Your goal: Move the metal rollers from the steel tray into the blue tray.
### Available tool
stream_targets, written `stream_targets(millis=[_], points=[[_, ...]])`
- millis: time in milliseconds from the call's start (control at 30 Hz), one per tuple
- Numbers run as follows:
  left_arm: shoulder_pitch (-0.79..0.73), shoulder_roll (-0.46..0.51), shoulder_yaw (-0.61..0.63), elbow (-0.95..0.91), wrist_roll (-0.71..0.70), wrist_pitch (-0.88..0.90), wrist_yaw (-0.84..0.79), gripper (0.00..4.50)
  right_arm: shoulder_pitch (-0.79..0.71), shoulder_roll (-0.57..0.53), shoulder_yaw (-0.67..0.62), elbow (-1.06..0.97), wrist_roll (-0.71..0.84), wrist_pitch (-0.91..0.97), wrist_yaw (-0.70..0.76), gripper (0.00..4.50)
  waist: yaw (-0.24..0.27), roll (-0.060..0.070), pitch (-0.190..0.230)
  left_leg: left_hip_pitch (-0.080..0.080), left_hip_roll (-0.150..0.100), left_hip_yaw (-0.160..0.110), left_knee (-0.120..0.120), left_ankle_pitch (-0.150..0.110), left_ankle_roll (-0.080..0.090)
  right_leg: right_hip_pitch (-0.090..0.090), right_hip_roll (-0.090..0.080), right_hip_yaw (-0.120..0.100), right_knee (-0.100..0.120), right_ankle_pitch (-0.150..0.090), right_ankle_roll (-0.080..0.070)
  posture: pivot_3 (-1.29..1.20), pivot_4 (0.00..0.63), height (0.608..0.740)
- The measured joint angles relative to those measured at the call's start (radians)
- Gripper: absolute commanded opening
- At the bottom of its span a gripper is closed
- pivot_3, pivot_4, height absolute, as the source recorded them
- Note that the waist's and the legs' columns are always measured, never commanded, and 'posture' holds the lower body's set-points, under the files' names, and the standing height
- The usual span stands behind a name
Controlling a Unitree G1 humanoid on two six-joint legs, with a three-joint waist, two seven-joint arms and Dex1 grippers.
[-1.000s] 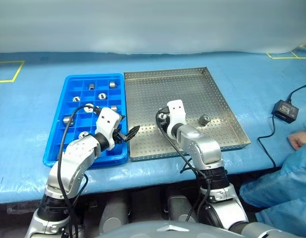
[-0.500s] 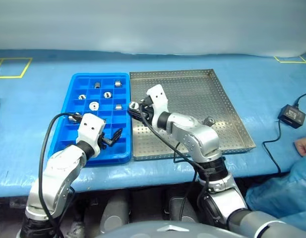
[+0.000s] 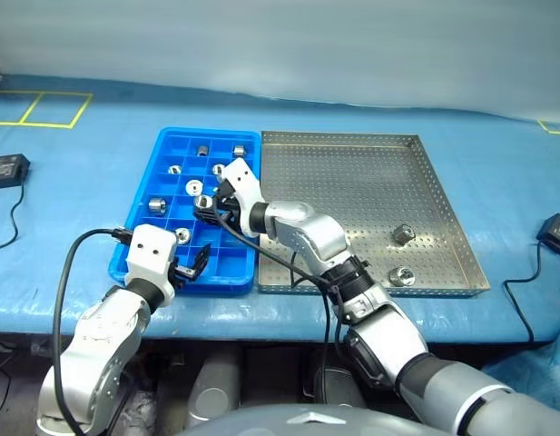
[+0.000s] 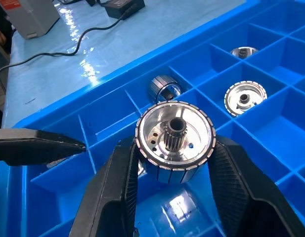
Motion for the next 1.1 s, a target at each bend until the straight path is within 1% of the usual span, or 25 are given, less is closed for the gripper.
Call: stream_targets(millis=[133,200,267,300,333,400,467,500,600,700,767,867,1000,1100], points=[[-0.001,-0.002,-0.005,0.000,0.001,0.002,0.012,3.82,-0.050,0.021,-0.018,0.150,-0.023,-0.053,-0.007,1.70,0.004,0.000,0.000,0.000,0.000,-0.002,-0.001,0.000,-0.002,0.000,0.000,-0.003,0.000,-0.001,-0.002,0.34,0.150,0.740],[-0.005,-0.002,-0.011,0.000,0.001,0.002,0.016,3.82,-0.065,0.023,-0.026,0.202,-0.036,-0.069,-0.010,2.43,0.007,0.000,0.000,0.000,0.000,-0.002,-0.002,0.001,-0.002,0.000,0.000,-0.003,0.000,-0.001,-0.003,0.33,0.150,0.740],[-0.015,-0.001,-0.017,0.000,0.001,0.002,0.018,3.82,-0.075,0.026,-0.036,0.228,-0.049,-0.090,-0.018,2.96,0.010,0.000,0.000,0.000,0.000,-0.002,-0.003,0.002,-0.003,0.001,0.001,-0.004,0.000,-0.002,-0.004,0.33,0.150,0.740],[-0.017,-0.001,-0.021,0.000,0.001,0.002,0.018,3.82,-0.075,0.026,-0.040,0.234,-0.053,-0.103,-0.023,3.36,0.011,0.000,0.000,0.000,0.000,-0.002,-0.004,0.002,-0.003,0.001,0.001,-0.004,0.000,-0.002,-0.005,0.32,0.150,0.740],[-0.018,-0.001,-0.026,0.000,0.001,0.002,0.018,3.82,-0.075,0.026,-0.040,0.237,-0.060,-0.117,-0.027,3.64,0.011,0.000,0.000,0.000,0.000,-0.002,-0.005,0.002,-0.003,0.001,0.001,-0.004,0.000,-0.002,-0.005,0.32,0.150,0.740],[-0.024,-0.001,-0.038,0.002,0.000,0.002,0.015,3.82,-0.073,0.025,-0.047,0.231,-0.072,-0.139,-0.037,3.64,0.010,0.000,0.000,0.000,0.000,-0.001,-0.006,0.003,-0.004,0.000,0.002,-0.005,0.000,-0.003,-0.006,0.30,0.150,0.740],[-0.040,-0.003,-0.052,0.007,-0.003,-0.001,0.005,3.82,-0.047,0.017,-0.055,0.163,-0.071,-0.137,-0.045,3.64,0.010,0.000,0.000,0.000,0.000,-0.002,-0.006,0.003,-0.005,0.000,0.002,-0.006,0.000,-0.003,-0.007,0.28,0.150,0.740],[-0.051,-0.006,-0.058,0.012,-0.005,-0.003,-0.003,3.82,-0.028,0.009,-0.057,0.112,-0.070,-0.131,-0.045,3.64,0.011,0.000,0.000,-0.001,0.000,-0.002,-0.007,0.003,-0.005,0.000,0.002,-0.007,0.000,-0.004,-0.007,0.27,0.150,0.740],[-0.102,-0.028,-0.084,0.047,-0.011,-0.020,-0.019,3.82,0.061,-0.061,-0.051,-0.117,-0.069,-0.057,-0.046,3.64,0.013,0.000,0.000,-0.001,-0.001,-0.004,-0.006,0.003,-0.005,0.001,0.002,-0.007,0.000,-0.004,-0.008,0.23,0.150,0.740],[-0.164,-0.044,-0.112,0.085,-0.016,-0.030,-0.041,3.82,0.149,-0.144,-0.071,-0.328,-0.068,0.088,-0.078,3.64,0.008,0.000,0.000,-0.001,-0.001,-0.003,-0.005,0.003,-0.005,0.002,0.001,-0.007,0.001,-0.004,-0.007,0.16,0.150,0.740],[-0.215,-0.052,-0.138,0.123,-0.017,-0.044,-0.062,3.82,0.216,-0.167,-0.152,-0.463,-0.050,0.233,-0.145,3.64,-0.002,0.000,0.000,-0.001,0.000,-0.003,-0.005,0.004,-0.005,0.002,0.001,-0.008,0.001,-0.004,-0.007,0.10,0.150,0.740],[-0.276,-0.061,-0.180,0.178,-0.019,-0.063,-0.100,3.82,0.294,-0.212,-0.226,-0.639,-0.059,0.389,-0.237,3.64,-0.022,0.000,0.000,-0.001,0.000,-0.003,-0.005,0.004,-0.005,0.002,0.001,-0.007,0.001,-0.004,-0.007,0.03,0.150,0.740],[-0.345,-0.074,-0.226,0.272,-0.016,-0.091,-0.144,3.82,0.387,-0.275,-0.276,-0.820,-0.098,0.551,-0.332,3.64,-0.064,0.000,0.000,-0.001,-0.001,-0.002,-0.005,0.004,-0.004,0.002,0.001,-0.006,0.001,-0.004,-0.007,-0.07,0.150,0.740],[-0.381,-0.092,-0.270,0.327,-0.014,-0.111,-0.177,3.82,0.421,-0.288,-0.350,-0.894,-0.121,0.636,-0.387,3.64,-0.096,0.000,-0.001,-0.001,-0.001,-0.002,-0.004,0.004,-0.004,0.002,0.001,-0.006,0.001,-0.003,-0.007,-0.12,0.150,0.740]])
